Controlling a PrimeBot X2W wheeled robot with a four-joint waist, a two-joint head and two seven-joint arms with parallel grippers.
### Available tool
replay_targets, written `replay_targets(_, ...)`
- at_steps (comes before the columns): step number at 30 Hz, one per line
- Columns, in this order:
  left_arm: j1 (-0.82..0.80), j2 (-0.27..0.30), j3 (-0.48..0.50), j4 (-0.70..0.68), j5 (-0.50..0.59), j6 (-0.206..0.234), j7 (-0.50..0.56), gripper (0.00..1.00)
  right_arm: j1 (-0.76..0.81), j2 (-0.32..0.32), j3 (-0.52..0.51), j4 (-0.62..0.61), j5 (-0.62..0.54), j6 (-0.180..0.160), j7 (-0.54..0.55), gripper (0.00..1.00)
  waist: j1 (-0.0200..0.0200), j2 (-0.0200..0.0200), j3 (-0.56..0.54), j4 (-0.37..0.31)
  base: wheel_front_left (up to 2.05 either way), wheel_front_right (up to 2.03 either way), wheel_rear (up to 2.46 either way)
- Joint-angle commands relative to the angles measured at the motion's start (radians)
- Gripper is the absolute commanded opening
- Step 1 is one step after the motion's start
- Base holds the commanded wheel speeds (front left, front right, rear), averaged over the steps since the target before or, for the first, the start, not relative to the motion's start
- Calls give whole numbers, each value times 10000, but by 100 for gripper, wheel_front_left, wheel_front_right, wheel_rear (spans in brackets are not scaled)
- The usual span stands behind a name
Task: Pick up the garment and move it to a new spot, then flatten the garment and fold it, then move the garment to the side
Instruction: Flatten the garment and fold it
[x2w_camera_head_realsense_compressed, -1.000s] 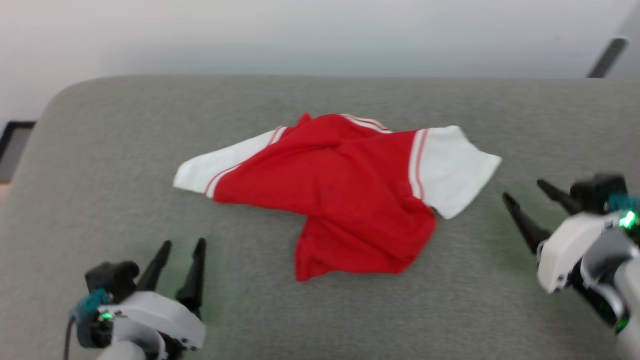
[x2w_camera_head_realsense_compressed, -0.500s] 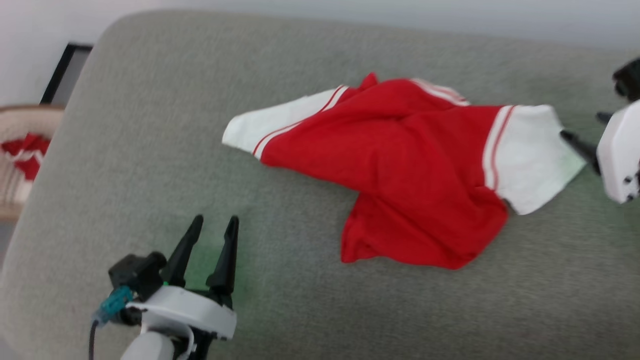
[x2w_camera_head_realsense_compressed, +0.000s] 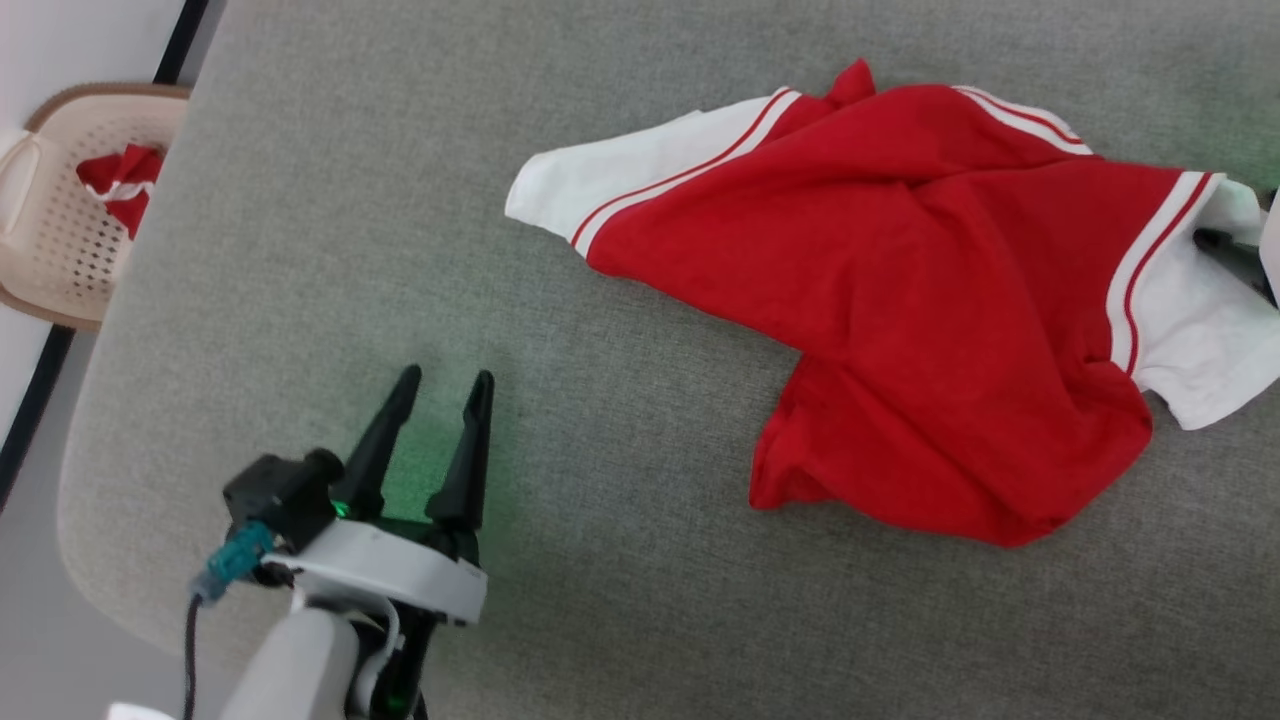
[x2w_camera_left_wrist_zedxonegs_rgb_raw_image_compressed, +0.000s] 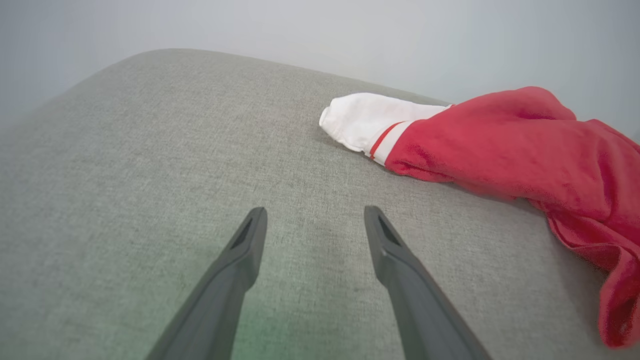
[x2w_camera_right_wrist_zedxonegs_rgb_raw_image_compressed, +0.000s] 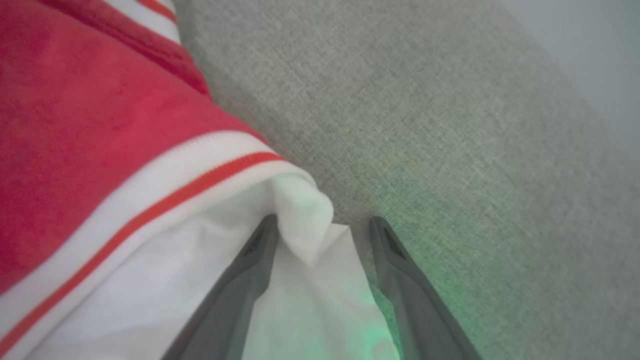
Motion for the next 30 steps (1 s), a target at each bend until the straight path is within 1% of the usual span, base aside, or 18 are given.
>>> replay_targets(1,-246,114,13,-72,155,-73,-3,100,579,321,856,-34,312,62,264,34,0,0,139,48,0,0,0)
replay_targets(2,-363,207,-47,-89,184,-89,-2,100,551,277,1044,-74,431,62,248,22,0,0,130,6,0,0,0)
replay_targets(3,-508,325,-134,-102,233,-108,-3,100,533,232,1179,-102,564,62,229,0,0,0,128,-40,0,0,0)
replay_targets(5,-961,683,-404,-122,325,-116,-3,100,358,166,1446,-165,737,60,128,0,0,0,149,-172,0,0,0)
replay_targets(7,-1669,1169,-858,-259,378,-130,90,100,99,135,1594,-258,913,60,12,0,0,0,239,-352,0,0,0)
replay_targets(10,-3015,1956,-1717,-475,-30,-130,592,100,-338,168,1811,-483,1023,59,-197,0,0,0,453,-641,0,0,0)
replay_targets(12,-3986,2477,-2638,-467,-504,-130,1344,100,-630,200,1940,-675,1060,59,-310,0,0,0,611,-852,0,0,0)
replay_targets(16,-6153,3435,-4609,-100,-2089,-130,3142,100,-1144,381,2215,-1133,883,59,-448,0,0,0,970,-1354,0,0,0)
replay_targets(19,-7623,3810,-5876,596,-3256,-131,4391,100,-1353,570,2365,-1381,823,60,-535,0,0,0,1166,-1669,0,0,0)
replay_targets(21,-8491,3952,-6635,1054,-3795,-131,4897,100,-1473,681,2467,-1556,781,62,-507,0,0,0,1296,-1862,0,0,0)
replay_targets(24,-9429,3984,-7647,1662,-4401,-130,5246,100,-1593,793,2523,-1735,763,62,-498,0,0,0,1472,-2076,0,0,0)
replay_targets(30,-10835,3972,-9413,2682,-5095,-120,5457,100,-1729,870,2603,-1813,624,57,-501,0,0,0,1674,-2295,0,0,0)
